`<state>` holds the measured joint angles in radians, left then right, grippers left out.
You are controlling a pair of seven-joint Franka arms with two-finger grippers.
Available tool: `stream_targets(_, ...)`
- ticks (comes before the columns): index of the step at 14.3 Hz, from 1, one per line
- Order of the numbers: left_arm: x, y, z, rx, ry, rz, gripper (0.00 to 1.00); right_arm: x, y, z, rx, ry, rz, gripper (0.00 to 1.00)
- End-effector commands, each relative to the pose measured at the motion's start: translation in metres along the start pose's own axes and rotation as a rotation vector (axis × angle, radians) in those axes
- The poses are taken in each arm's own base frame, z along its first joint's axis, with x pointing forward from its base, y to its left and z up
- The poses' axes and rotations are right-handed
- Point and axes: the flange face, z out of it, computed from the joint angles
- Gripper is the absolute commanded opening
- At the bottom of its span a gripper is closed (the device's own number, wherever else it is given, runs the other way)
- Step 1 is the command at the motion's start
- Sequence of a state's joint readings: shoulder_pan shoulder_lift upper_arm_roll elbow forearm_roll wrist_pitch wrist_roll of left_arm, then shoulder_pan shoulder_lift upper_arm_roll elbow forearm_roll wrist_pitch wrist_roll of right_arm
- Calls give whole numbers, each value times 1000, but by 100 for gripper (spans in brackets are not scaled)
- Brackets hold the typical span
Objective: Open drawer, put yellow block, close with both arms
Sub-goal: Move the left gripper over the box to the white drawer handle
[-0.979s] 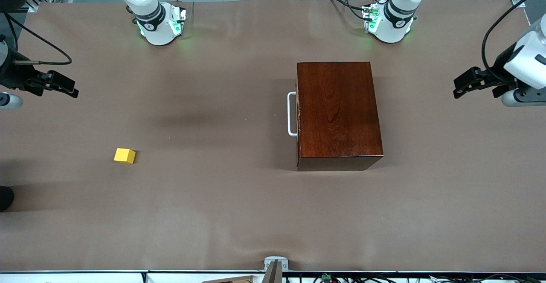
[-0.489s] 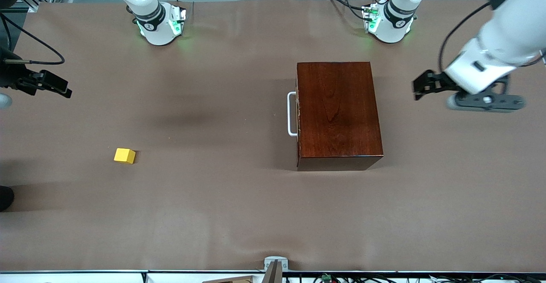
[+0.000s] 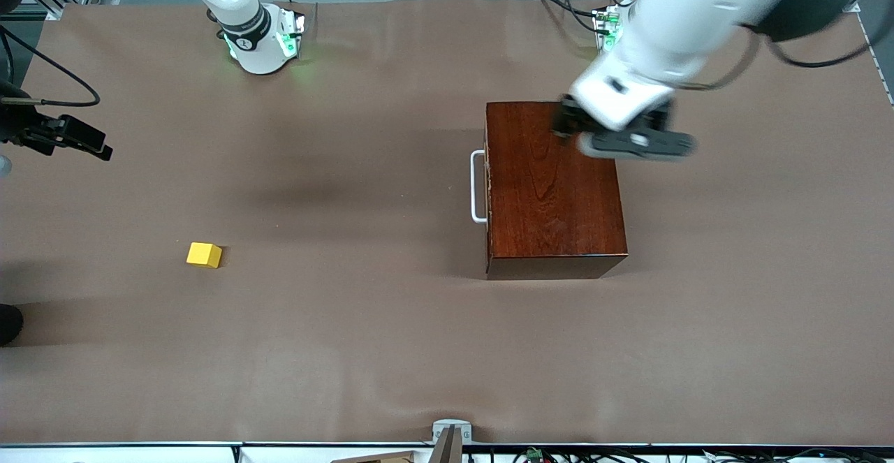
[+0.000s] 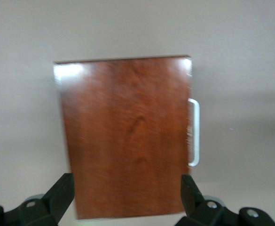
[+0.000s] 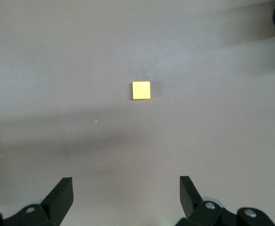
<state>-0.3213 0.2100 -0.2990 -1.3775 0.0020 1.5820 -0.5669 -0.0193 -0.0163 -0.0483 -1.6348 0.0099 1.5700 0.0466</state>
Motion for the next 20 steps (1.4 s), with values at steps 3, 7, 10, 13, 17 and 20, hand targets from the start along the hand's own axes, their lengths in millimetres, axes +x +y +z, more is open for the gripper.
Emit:
stream_targets(3, -34, 123, 43, -36, -27, -12, 100, 2, -2, -1, -17, -3, 3, 100)
stream_targets(7, -54, 183, 104, -25, -46, 6, 100, 3, 3, -2, -16, 2, 7, 100)
stream_targets(10, -57, 200, 147, 64, -24, 25, 100, 3, 3, -3, -18, 3, 6, 100)
stream_targets(13, -48, 204, 190, 131, -12, 12, 100, 3, 3, -3, -18, 2, 4, 100)
stream_targets(17, -39, 203, 227, 177, -11, 8, 100, 2, 1, -2, -17, -1, 1, 100)
stream_targets(20, -30, 196, 253, 215, -20, 5, 100, 2, 0, -3, -17, -1, -2, 100)
